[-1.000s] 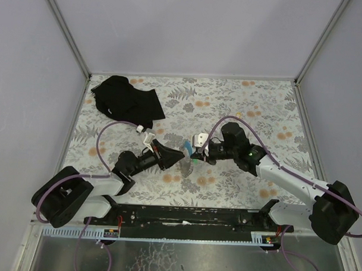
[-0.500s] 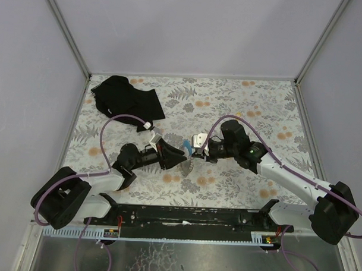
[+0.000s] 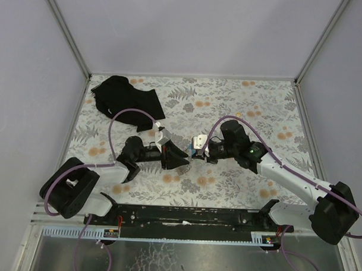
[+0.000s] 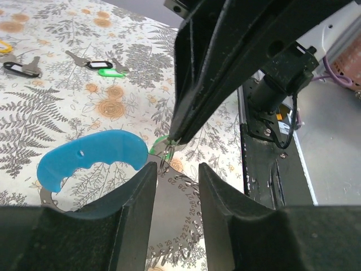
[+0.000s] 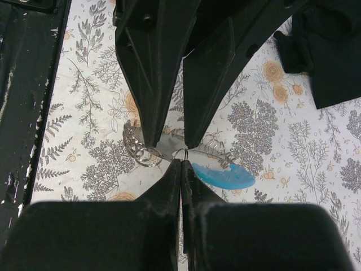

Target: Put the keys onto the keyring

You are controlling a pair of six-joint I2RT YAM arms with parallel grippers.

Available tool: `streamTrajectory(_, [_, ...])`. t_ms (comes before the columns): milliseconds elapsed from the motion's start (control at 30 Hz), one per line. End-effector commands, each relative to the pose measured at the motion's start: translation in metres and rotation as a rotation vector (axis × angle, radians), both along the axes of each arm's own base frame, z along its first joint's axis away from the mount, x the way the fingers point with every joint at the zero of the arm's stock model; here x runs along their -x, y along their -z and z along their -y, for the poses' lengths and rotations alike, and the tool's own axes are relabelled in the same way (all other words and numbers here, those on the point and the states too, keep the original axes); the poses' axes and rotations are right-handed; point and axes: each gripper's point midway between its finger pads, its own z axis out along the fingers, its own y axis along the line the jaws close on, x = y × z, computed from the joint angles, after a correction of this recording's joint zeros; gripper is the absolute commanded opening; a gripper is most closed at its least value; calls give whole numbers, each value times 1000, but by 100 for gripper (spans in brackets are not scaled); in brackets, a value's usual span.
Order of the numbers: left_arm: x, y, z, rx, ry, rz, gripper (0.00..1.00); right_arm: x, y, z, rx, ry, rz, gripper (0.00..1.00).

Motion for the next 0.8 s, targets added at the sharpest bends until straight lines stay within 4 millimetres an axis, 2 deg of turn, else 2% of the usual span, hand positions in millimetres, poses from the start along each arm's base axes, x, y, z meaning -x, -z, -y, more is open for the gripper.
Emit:
streamTrajectory(0, [4, -5, 3, 0, 79, 96, 34, -1, -33, -12, -74, -48, 67, 0])
streamTrajectory(400, [-2, -5, 11, -20, 127, 141, 29, 2, -33, -12, -77, -64, 56, 0])
streamTrajectory(767, [2, 4, 12, -46, 161, 132, 0, 1, -33, -10, -72, -48, 63, 0])
